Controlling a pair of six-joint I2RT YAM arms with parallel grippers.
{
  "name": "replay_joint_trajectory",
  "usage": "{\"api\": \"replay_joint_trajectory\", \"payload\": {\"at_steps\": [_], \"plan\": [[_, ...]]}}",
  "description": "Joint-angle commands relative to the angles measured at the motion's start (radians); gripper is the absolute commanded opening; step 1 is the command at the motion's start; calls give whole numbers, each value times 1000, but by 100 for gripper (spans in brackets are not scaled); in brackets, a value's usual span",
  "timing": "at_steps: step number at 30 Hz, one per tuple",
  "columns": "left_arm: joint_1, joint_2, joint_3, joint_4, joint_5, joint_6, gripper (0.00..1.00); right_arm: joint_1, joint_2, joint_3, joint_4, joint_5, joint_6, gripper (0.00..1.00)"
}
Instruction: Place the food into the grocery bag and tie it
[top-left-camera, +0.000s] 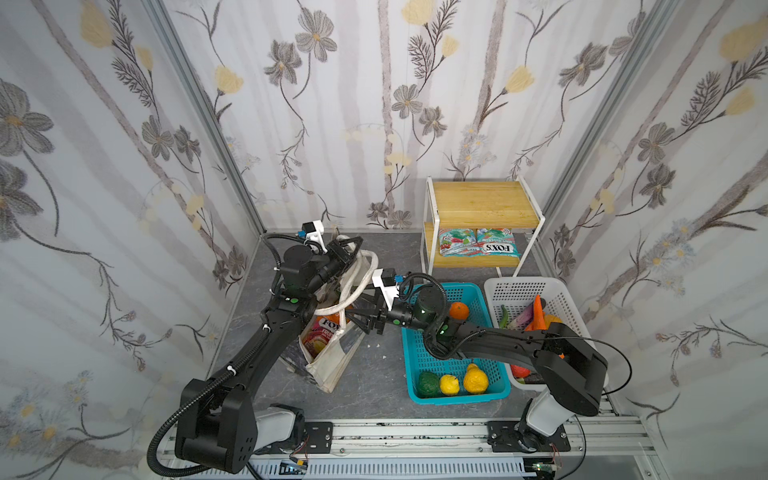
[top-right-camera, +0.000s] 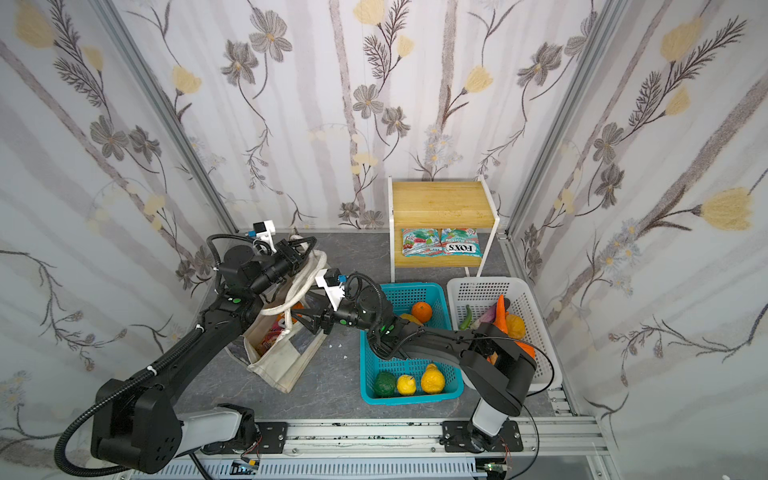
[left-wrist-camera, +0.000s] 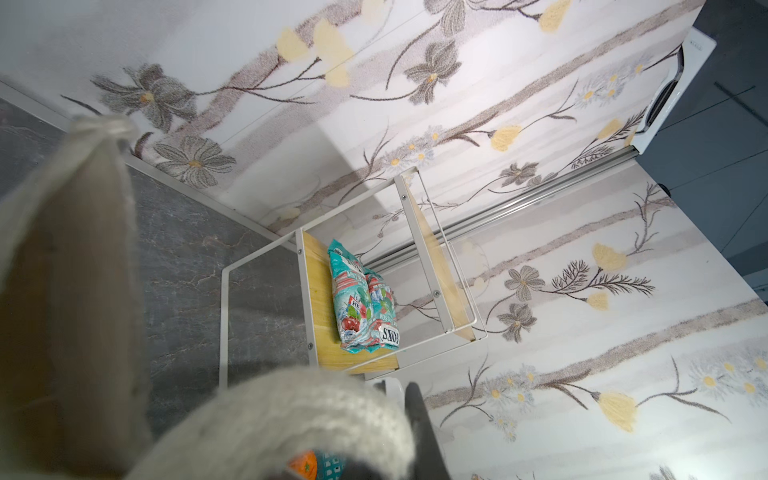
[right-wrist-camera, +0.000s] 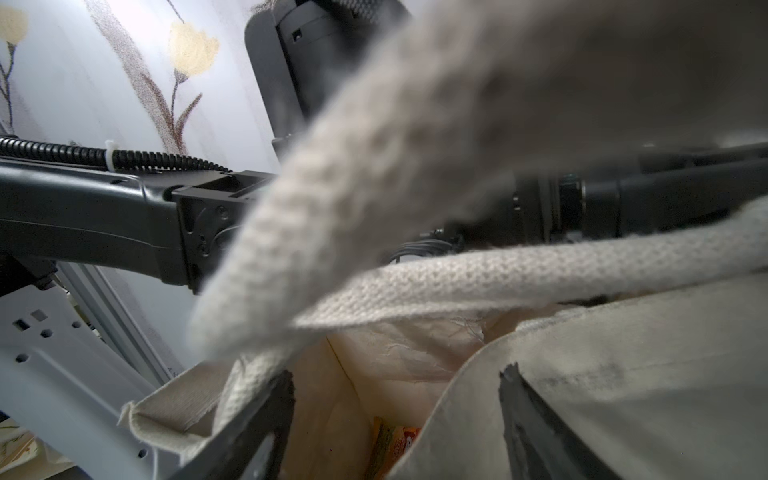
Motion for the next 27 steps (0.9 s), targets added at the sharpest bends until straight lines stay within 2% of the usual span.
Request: {"api": "replay_joint_trajectory", "payload": {"at_steps": [1,7,10,13,20,27], "plan": [[20,8,-16,29,-25,48,0,-1,57,42,78,47,-34,70],[33,40,-21,30,-11,53,0,2,116,85,109,-4,0,63],[35,43,-25,32,-25,69,0,10,113,85,132,-34,-4,68],[37,58,-20,36,-38,84,0,14,121,84,164,-41,-5,77],[46,105,7,92,-46,136,0,17,138,95,187,-99,-4,76],[43,176,38,192,64,74,0,14,203,215,130,-192,5,69]]}}
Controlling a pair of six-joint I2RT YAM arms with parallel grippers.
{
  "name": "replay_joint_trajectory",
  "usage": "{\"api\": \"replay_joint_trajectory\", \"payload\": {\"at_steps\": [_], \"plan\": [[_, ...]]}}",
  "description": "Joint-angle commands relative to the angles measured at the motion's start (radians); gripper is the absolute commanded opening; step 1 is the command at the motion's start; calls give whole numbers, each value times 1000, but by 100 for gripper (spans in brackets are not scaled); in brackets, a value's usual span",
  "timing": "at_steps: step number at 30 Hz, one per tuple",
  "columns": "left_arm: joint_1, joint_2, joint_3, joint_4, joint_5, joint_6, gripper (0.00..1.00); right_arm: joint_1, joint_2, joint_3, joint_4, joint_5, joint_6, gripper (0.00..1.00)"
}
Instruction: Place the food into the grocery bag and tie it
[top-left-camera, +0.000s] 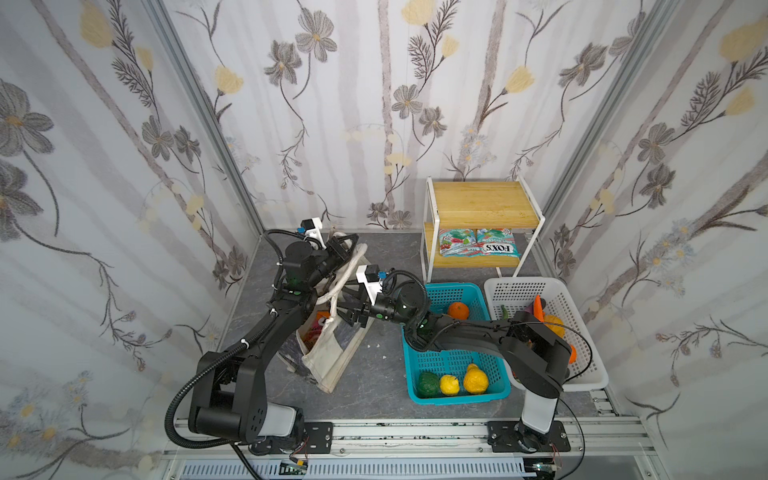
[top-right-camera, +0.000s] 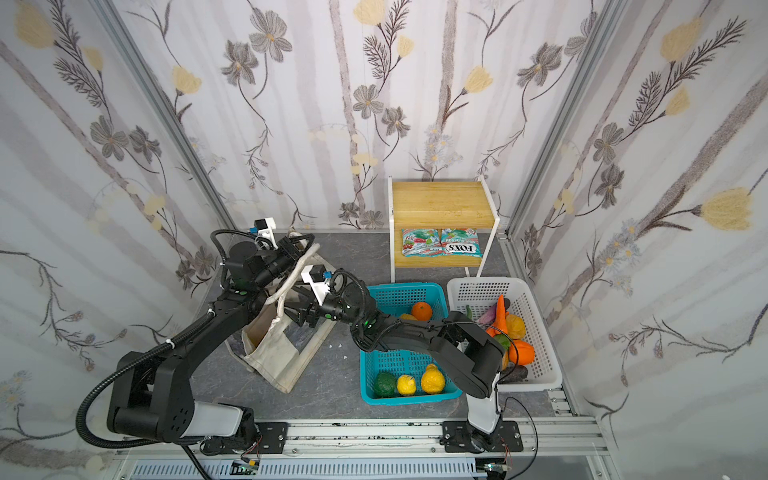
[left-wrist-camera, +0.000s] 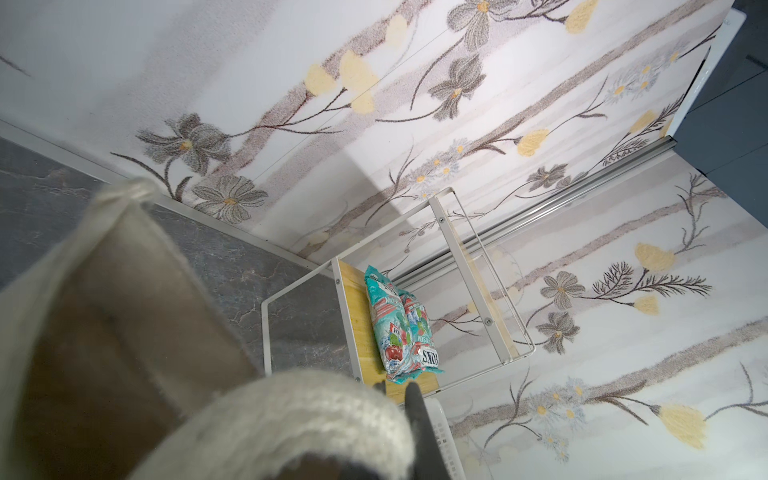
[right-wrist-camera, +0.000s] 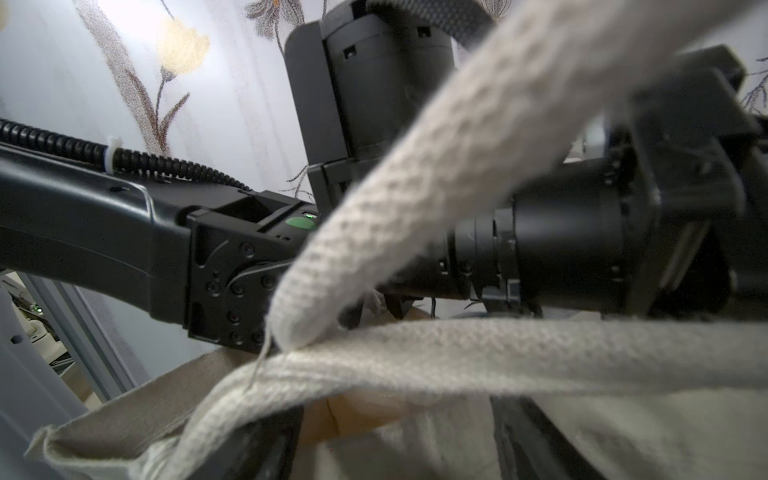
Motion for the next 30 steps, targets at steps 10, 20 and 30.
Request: {"api": "replay_joint_trajectory", "payload": {"at_steps": [10,20,30], "plan": [[-27,-86,-88,81,-117,46,0,9,49,92,155,-29,74,56],[-24,-84,-99,79,-135,60,0,10,41,63,224,-33,134,45],[-38,-63,-93,79,-165,140,0,10,21,38,258,-13,129,47]]}}
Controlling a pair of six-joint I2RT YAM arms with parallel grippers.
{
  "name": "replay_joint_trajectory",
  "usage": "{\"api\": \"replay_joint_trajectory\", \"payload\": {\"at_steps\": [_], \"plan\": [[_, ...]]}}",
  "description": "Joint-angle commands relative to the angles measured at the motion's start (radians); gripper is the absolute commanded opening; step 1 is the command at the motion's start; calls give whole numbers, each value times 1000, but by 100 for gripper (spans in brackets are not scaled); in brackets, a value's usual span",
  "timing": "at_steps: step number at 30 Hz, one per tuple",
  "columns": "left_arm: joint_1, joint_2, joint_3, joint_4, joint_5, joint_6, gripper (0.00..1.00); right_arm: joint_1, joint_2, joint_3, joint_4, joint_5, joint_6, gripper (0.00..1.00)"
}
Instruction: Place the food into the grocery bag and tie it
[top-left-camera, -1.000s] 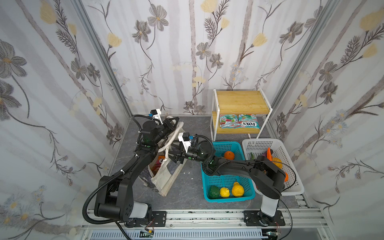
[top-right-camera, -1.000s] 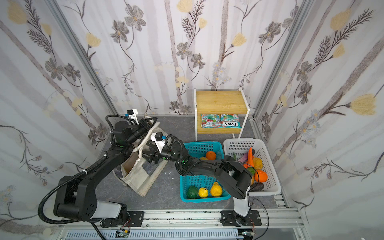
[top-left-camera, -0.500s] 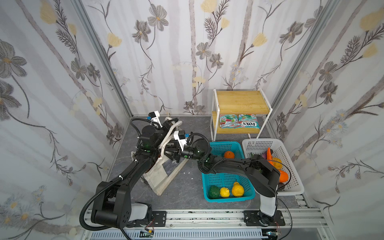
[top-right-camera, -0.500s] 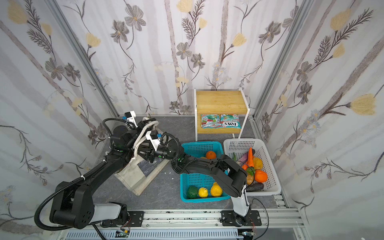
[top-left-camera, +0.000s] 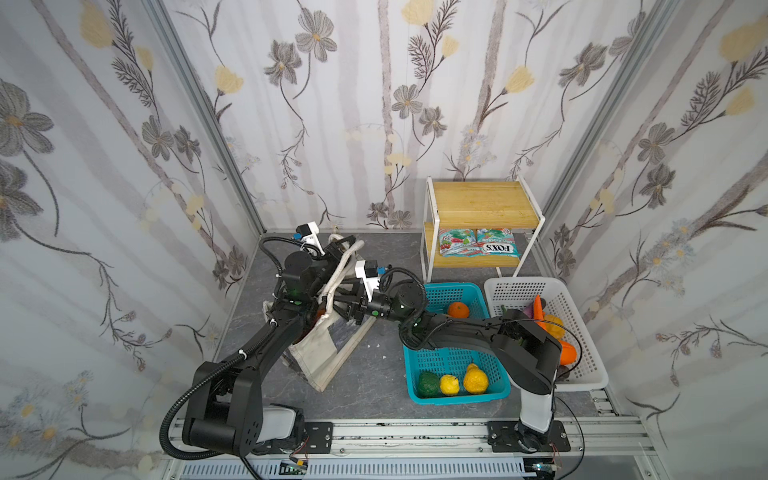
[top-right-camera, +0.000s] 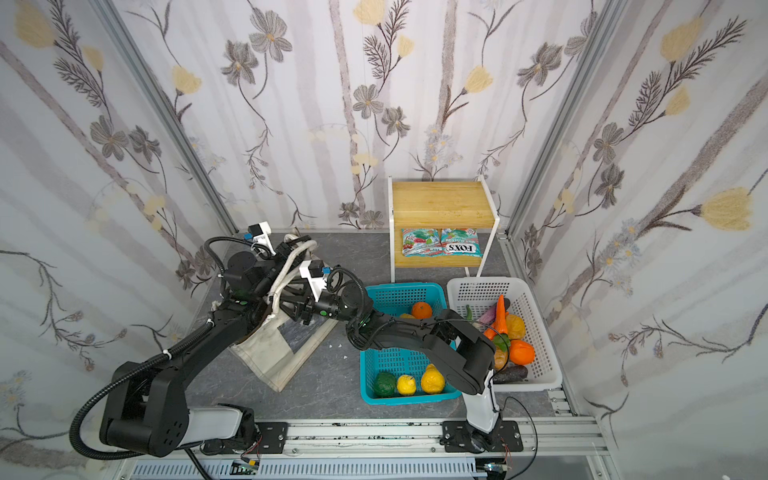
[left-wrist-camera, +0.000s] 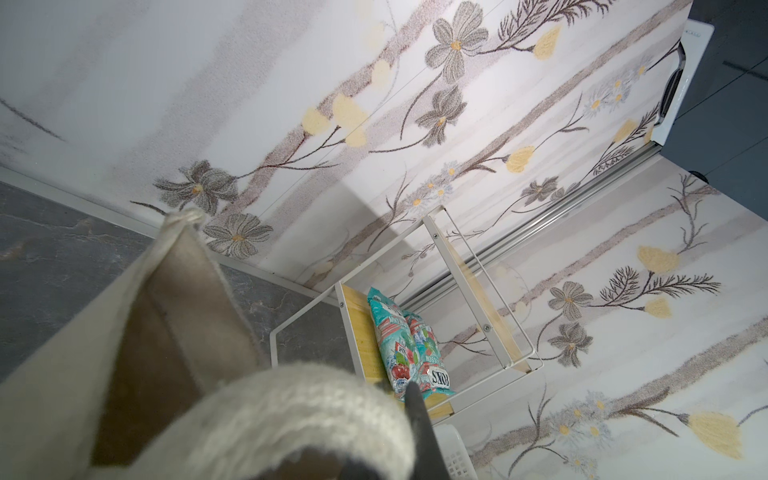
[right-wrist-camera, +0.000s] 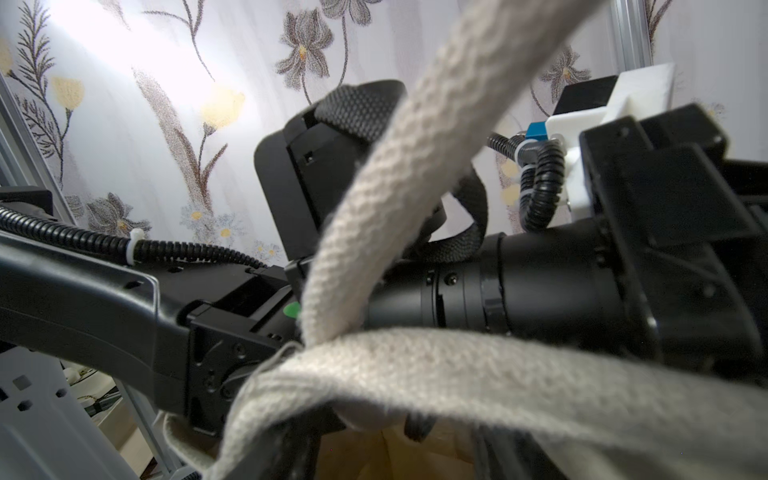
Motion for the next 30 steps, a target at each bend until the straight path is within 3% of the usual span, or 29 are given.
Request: {"api": "replay_joint_trajectory", "payload": {"at_steps": [1,9,11,17,25,30], "plan": [[-18,18,7,-2,-31,79,0,4,-15,10,147,-4,13,46],[-34,26,-14,-2,-46,88,0,-7,1,25,168,-11,56,38],[-36,15,-22,-2,-48,87,0,-12,2,23,177,-10,70,26],[-32,-10,-24,-2,-76,90,0,-14,-28,-15,165,7,60,0],[49,-37,1,-6,-47,-6,0,-19,-72,-139,181,54,77,0],[83,-70,35,-21,-11,-43,0,-24,-103,-162,40,80,63,0]]}}
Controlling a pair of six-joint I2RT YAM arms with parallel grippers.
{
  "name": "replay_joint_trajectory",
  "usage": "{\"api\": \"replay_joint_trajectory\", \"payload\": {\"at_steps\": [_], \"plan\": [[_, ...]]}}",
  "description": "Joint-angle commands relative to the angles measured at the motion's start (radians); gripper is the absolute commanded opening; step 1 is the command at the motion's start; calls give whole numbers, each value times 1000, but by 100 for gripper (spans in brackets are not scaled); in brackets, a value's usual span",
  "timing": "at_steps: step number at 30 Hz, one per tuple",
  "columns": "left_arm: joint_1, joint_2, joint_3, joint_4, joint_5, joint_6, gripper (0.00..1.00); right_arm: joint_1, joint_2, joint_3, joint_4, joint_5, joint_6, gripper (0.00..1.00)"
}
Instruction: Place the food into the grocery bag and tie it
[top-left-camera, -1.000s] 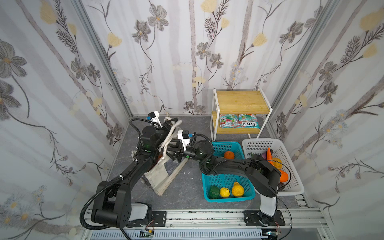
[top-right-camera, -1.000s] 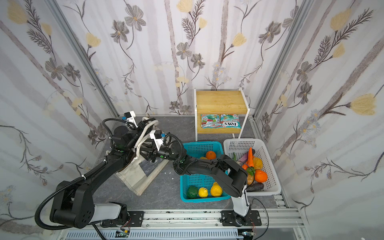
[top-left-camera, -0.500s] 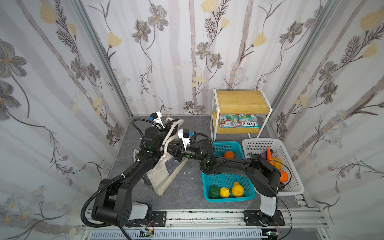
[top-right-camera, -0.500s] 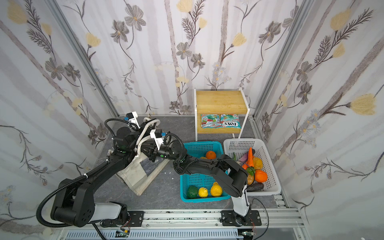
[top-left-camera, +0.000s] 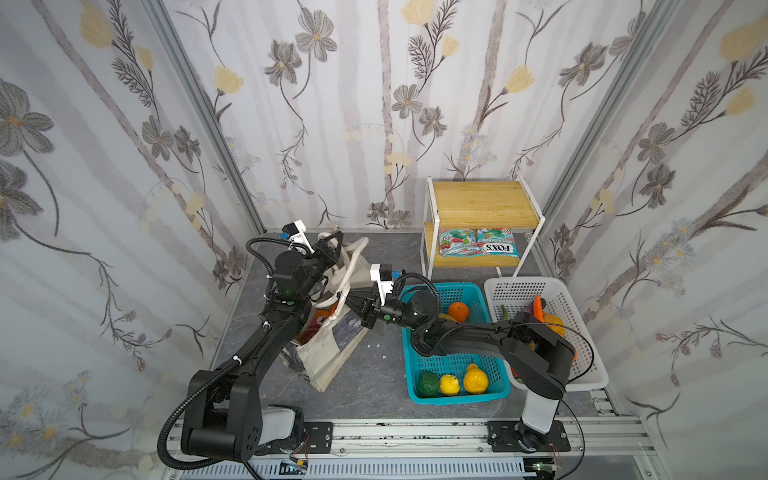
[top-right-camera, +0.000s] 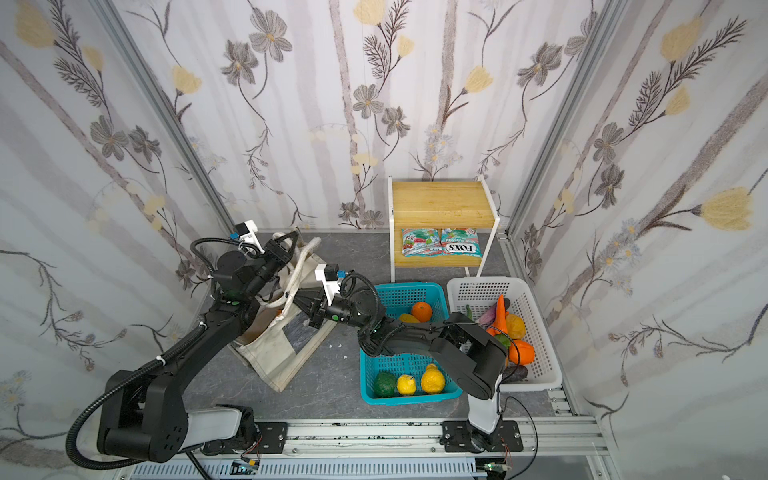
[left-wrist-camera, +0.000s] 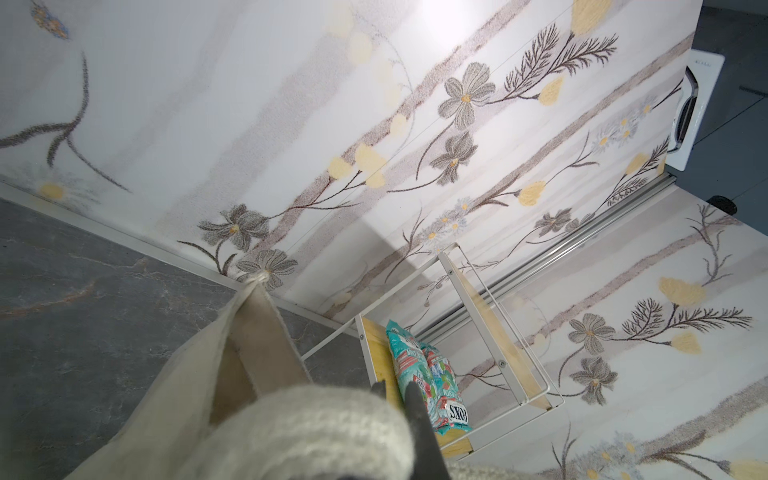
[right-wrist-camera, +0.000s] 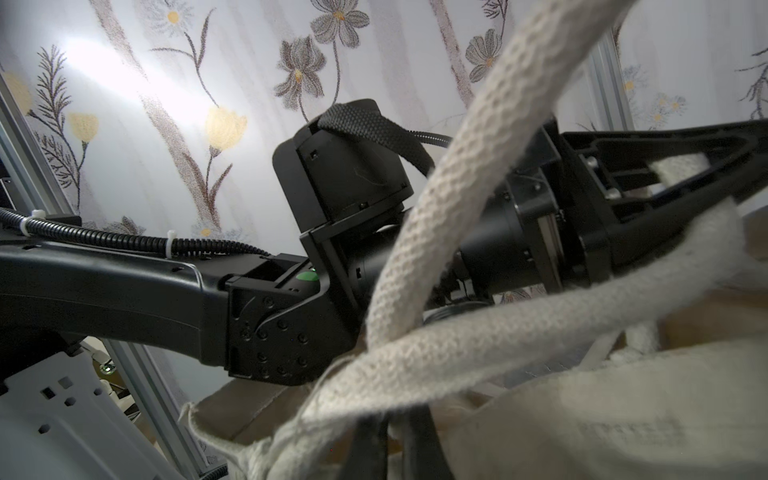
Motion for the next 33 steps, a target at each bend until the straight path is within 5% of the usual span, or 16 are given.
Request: {"api": "replay_joint_trajectory", "payload": {"at_steps": [1,8,18,33], "plan": [[13,-22,33,8,23,-42,0,-2,-25,4,-84,45,-9,0],[67,-75,77,-12,53,-105,0,-2,-89,75,-566,209,-85,0],[184,-131,119,-83,63,-107,0,-16,-154,195,-1011,440,-125,0],[424,-218,77,-97,157,-212,0,-100,-62,549,-1255,732,-92,0]]}}
